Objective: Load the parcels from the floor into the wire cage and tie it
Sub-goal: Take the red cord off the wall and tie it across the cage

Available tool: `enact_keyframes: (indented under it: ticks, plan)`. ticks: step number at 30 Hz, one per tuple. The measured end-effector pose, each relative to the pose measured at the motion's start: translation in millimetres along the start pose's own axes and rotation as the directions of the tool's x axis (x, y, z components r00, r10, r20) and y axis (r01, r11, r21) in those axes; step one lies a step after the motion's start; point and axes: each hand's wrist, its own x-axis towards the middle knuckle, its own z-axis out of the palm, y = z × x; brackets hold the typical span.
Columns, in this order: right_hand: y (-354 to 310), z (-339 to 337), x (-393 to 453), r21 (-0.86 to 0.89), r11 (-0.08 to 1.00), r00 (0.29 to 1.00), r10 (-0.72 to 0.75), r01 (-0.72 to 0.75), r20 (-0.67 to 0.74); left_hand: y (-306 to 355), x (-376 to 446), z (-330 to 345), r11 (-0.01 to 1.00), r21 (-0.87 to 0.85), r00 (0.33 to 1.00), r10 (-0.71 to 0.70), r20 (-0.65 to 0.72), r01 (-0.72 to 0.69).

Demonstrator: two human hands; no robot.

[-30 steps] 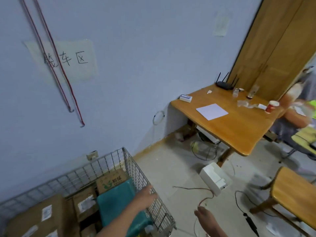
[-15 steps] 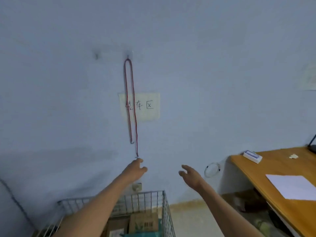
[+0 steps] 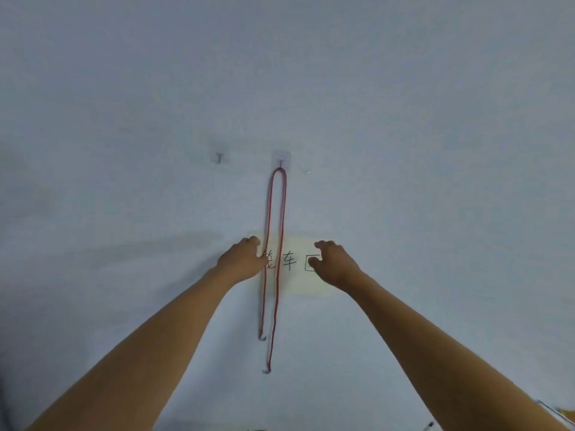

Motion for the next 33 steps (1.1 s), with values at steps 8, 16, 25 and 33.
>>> enact_keyframes:
  ticks: [8, 16, 25, 33]
  plan:
    - [-46.0, -17.6, 156.5, -0.105, 0.988, 0.989, -0.123, 0.114, -0.077, 26.7, 97.6, -20.1, 0.957, 0.206, 0.97, -0.169, -0.176, 0.205]
    - [-29.8, 2.2, 243.0, -0.037, 0.926, 0.887, -0.37, 0.375, -0.275, 12.3, 181.7, 9.7, 0.804, 0.505, 0.811, 0.049, -0.583, 0.314]
    - [-36.6, -14.4, 223.6, 0.129, 0.931, 0.934, -0.322, 0.342, -0.154, 45.0, 149.1, -29.7, 0.781, 0.561, 0.869, 0.05, -0.492, 0.274]
    - [-16.0, -138.5, 118.7, -0.321, 0.94, 0.852, -0.261, 0.117, -0.454, 74.2, 63.1, -132.1, 0.711, 0.636, 0.852, 0.103, -0.514, 0.298]
